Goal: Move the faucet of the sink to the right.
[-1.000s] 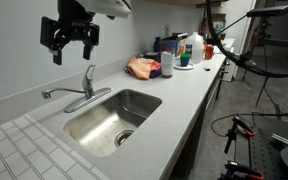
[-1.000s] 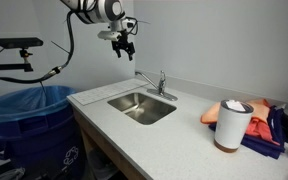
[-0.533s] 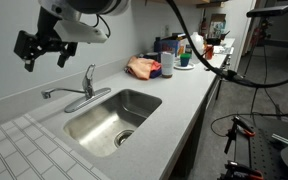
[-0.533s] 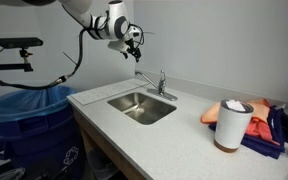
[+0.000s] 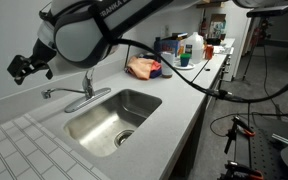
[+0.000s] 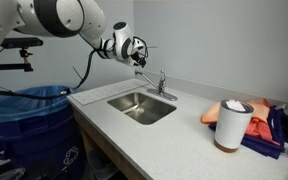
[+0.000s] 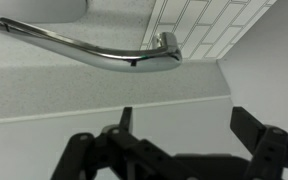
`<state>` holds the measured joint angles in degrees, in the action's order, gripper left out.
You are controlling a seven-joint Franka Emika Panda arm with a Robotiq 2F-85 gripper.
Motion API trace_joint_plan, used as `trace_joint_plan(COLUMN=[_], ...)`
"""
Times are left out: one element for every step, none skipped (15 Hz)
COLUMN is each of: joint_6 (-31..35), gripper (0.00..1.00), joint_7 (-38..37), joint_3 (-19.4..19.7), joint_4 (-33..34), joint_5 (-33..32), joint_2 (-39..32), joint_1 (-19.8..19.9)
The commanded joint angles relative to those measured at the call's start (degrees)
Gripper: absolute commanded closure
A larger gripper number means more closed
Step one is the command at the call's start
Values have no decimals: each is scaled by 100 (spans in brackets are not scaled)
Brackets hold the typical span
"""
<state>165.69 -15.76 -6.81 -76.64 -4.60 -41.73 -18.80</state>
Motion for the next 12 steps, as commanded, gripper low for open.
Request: trace_joint_plan(joint_6=[410, 462, 480, 452, 433, 407, 412, 378, 339, 198, -39, -244], gripper=[0, 0, 0, 0, 0, 0, 0, 0, 0, 0, 0, 0], joint_7=[91, 88, -55, -59, -55, -61, -57, -53, -62, -120, -222, -310], joint_3=[256, 308, 289, 333, 356, 382, 390, 419, 456, 547, 718, 884], joint_4=[914, 1068, 1230, 1362, 1488, 1609, 1740, 1893, 2018, 2126, 2190, 2274], joint_5=[98, 105, -73, -78, -76, -71, -60, -58, -59, -59, -79, -97], joint_2=[-773, -917, -1062, -1175, -1282, -1383, -1494, -1597, -1685, -1741, -1757, -1789], joint_1=[-269, -321, -314, -355, -381, -409, -423, -441, -467, -506, -581, -641])
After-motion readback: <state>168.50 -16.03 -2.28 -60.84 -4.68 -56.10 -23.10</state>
